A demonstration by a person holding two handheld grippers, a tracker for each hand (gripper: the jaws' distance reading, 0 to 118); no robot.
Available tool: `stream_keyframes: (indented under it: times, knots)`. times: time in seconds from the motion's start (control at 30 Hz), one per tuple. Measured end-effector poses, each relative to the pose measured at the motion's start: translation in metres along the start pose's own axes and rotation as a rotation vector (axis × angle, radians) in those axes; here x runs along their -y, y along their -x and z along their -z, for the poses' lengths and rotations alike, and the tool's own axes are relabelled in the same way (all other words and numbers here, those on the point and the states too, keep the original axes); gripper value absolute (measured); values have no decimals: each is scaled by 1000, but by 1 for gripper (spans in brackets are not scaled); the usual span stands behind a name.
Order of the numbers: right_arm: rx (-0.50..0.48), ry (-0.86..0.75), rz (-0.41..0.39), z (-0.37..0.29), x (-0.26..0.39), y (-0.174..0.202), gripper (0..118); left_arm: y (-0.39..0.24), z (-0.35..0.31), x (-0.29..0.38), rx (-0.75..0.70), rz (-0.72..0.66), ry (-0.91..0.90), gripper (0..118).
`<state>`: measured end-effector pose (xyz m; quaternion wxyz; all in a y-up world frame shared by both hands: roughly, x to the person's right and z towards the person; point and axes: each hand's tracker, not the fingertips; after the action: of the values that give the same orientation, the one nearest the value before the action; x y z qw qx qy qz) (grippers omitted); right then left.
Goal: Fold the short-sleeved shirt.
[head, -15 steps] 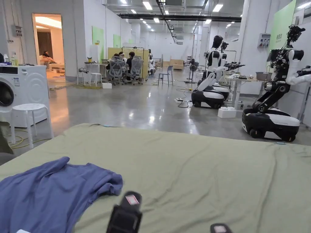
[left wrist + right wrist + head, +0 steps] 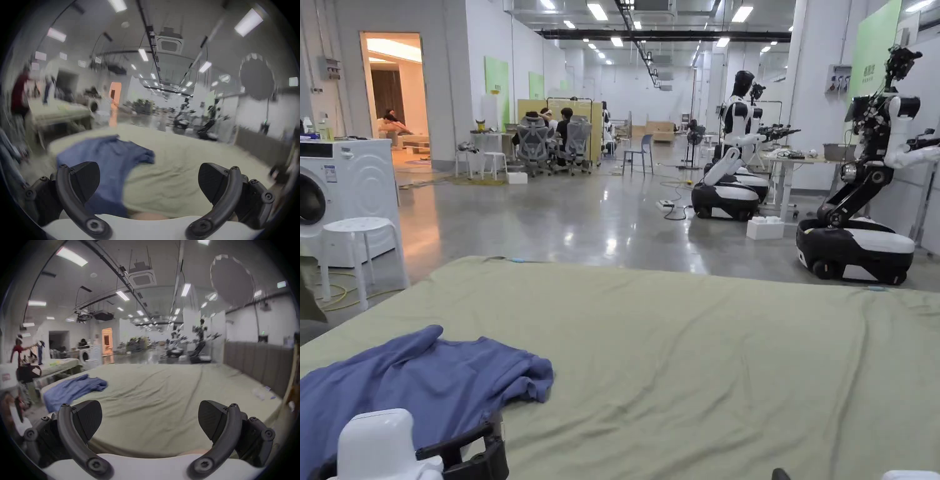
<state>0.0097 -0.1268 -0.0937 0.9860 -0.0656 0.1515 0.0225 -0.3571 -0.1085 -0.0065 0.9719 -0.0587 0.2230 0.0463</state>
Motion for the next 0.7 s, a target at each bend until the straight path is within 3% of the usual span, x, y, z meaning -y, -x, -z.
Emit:
stream_keyframes:
  times: [0.07,0.2,0.7]
  knots:
    - [46,-37,-35,-5,-2,0,118,-10,-8,4,-9,120,-83,118]
    - [2,-52,86,-6,-7,-8,118,-21,-16,-5,191,19,-57,118]
    - [-8,-18,108,-7,-1,-3,118,-35,-15,6,202,47,-56,118]
